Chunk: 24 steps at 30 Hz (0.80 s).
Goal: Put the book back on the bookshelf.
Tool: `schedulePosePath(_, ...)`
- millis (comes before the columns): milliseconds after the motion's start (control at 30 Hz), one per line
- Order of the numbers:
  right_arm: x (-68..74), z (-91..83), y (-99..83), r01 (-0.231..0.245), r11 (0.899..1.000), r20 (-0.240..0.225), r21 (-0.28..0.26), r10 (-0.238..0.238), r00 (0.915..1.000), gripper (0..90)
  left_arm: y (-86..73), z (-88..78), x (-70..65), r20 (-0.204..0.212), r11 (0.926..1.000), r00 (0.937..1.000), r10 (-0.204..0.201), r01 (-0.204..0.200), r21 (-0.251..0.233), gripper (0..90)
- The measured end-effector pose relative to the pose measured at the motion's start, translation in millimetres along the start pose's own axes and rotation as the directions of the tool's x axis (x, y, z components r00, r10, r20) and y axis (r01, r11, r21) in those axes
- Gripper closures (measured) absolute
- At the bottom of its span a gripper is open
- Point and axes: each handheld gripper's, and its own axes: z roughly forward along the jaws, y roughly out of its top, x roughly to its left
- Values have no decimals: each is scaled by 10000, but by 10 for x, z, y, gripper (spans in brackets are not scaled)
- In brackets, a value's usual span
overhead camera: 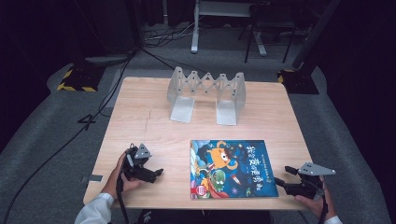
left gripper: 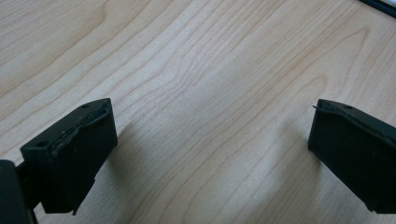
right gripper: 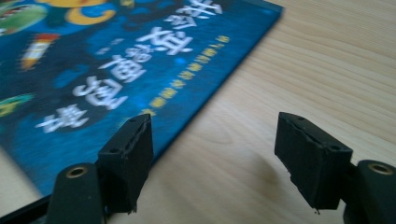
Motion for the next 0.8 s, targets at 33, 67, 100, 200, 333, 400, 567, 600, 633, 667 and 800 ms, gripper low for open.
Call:
schedulePosePath(33,0,0,0,0,10000,0,0,0,10000,297,0,0,0,0,10000,10000,0,0,0,34)
schedulePosePath(67,41,-12,5,79,10000,-30,5,-79,10000,294,11,9,-13,126,10000,9999,60,-60,-2,34)
schedulePosePath(100,114,-23,18,187,9998,-191,-53,-188,9996,292,35,33,-19,197,10000,9998,78,-78,18,27)
schedulePosePath(200,199,-6,25,470,9989,-404,78,-467,9981,285,79,65,-36,370,9997,9990,250,-252,53,32)
schedulePosePath(333,324,32,-1,626,9976,-485,278,-612,9969,272,204,183,-80,715,9979,9953,651,-647,-75,46)
schedulePosePath(400,356,15,-14,542,9981,-512,284,-527,9973,269,292,253,-78,861,9975,9938,704,-698,-98,51)
schedulePosePath(567,399,-35,-74,432,9986,-739,307,-408,9964,265,525,425,-112,1419,9955,9855,928,-893,-309,160)
schedulePosePath(600,401,-46,-81,373,9988,-739,323,-348,9967,266,584,457,-127,1518,9960,9846,866,-826,-329,174)
schedulePosePath(633,412,-59,-102,499,9976,-780,479,-461,9959,272,688,501,-154,1644,9954,9822,913,-850,-447,158)
schedulePosePath(667,423,-57,-112,603,9966,-790,554,-559,9953,273,688,501,-154,1644,9954,9822,913,-850,-447,159)
schedulePosePath(800,470,-53,-115,800,9945,-595,679,-760,9953,290,942,616,-232,1690,9895,9762,1361,-1255,-724,159)
